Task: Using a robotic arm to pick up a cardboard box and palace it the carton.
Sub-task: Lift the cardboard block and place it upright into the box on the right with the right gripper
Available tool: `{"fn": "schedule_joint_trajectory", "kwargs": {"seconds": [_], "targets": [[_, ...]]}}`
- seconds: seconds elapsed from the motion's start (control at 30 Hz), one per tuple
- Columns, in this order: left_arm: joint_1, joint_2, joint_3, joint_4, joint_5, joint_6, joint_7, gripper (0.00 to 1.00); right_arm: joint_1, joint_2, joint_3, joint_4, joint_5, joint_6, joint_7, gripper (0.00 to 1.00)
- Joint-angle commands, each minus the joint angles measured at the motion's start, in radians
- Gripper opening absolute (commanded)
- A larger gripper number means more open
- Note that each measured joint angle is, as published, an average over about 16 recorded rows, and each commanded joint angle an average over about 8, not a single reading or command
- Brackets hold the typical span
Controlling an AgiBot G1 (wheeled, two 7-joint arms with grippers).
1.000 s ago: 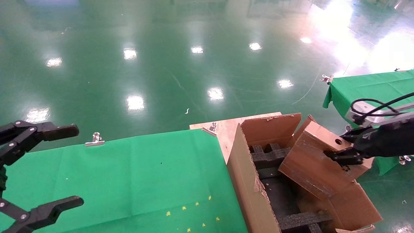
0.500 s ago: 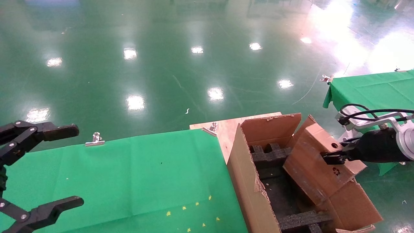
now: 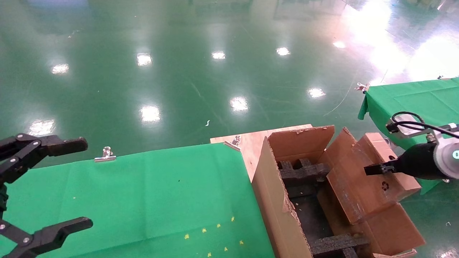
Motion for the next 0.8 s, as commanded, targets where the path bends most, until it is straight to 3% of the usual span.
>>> {"fn": "schedule_joint_trajectory", "kwargs": {"seconds": [0.03,0.33,0.8], "targets": [[0.000,0.000,0.000,0.000,0.000,0.000,0.000,1.00,-0.007,-0.014,-0.009,0.018,-0.059,-0.007,0.093,0.00],[0.000,0.000,0.000,0.000,0.000,0.000,0.000,1.00,-0.034,-0.056,-0.026,0.026,-0.087,-0.021,0.165,0.00],[0.000,0.000,0.000,0.000,0.000,0.000,0.000,1.00,-0.118,-0.124,-0.066,0.024,-0.189,0.033,0.268,0.00]]}}
